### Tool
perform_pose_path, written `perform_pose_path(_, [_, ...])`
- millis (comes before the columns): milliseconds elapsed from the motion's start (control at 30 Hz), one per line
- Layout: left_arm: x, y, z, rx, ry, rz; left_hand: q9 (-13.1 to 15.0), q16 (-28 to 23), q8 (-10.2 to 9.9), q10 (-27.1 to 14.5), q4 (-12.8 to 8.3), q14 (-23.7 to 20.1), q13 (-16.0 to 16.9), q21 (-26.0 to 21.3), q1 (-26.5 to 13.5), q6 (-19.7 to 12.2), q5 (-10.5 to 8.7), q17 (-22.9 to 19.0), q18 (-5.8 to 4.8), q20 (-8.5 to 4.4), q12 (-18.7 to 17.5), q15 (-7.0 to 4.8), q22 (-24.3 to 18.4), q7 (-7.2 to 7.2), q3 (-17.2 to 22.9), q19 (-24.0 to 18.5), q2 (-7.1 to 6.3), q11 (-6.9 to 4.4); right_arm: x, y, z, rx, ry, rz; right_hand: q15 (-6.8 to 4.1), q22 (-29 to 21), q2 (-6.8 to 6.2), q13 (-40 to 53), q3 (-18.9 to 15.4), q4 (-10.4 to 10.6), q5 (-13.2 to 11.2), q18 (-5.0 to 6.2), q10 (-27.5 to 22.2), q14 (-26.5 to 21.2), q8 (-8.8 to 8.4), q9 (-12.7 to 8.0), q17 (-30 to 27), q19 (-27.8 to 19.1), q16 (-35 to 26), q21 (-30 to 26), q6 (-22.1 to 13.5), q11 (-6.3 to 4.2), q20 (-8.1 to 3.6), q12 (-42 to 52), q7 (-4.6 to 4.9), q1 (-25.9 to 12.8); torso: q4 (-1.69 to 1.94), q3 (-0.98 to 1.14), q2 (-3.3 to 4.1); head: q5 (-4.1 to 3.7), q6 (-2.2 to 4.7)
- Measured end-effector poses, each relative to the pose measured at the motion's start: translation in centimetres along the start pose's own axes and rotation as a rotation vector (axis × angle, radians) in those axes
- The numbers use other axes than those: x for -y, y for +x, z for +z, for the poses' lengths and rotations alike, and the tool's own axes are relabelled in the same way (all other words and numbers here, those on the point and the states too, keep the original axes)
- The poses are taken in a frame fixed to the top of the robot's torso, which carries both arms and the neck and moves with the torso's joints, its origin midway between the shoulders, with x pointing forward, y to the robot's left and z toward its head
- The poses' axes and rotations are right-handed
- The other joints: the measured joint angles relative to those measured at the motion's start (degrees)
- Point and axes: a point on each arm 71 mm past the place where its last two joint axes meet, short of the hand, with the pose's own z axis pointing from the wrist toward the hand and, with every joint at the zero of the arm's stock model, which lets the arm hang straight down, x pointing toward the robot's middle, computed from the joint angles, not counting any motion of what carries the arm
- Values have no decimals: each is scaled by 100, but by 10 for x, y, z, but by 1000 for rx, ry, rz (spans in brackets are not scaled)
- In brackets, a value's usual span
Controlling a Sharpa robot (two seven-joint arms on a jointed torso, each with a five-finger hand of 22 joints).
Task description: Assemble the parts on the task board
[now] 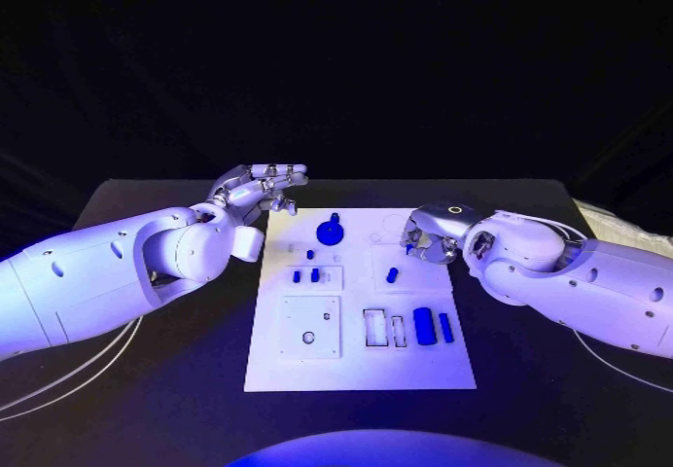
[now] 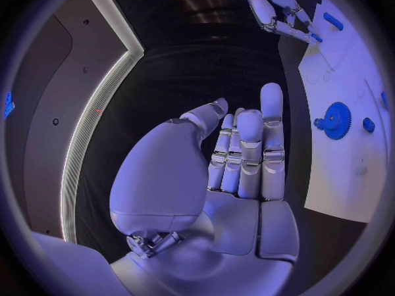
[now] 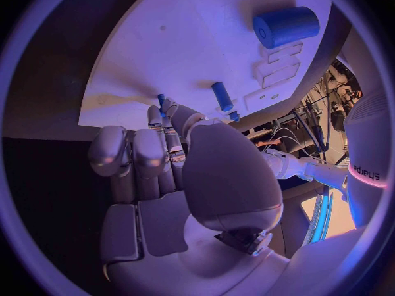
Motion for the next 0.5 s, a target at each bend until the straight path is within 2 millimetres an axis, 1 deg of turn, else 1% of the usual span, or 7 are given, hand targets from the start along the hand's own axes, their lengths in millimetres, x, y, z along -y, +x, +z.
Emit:
perform_pose_path(300, [0,-1,0,0,0,0,0,0,0,0,16,8,0,0,0,0,0,-11,0,21,0,8,0,0,-15,-21,0,0,-6,-13,-11,37,-17,18,0,11,-1,-2,29,-2,-21,0,-1,0,-1,-1,6,0,0,22,-1,1,0,-13,0,0,-3,-1,0,12,-7])
perform_pose_path(500, [0,-1,0,-1,0,-1,0,0,0,0,16,9,0,0,0,0,0,-10,0,21,0,8,0,0,-15,-21,0,0,-27,-23,-19,61,-68,53,0,24,-1,-5,29,-2,-22,0,-1,0,-2,-4,5,36,0,22,-1,1,5,-14,-1,0,-8,-1,-3,35,-8])
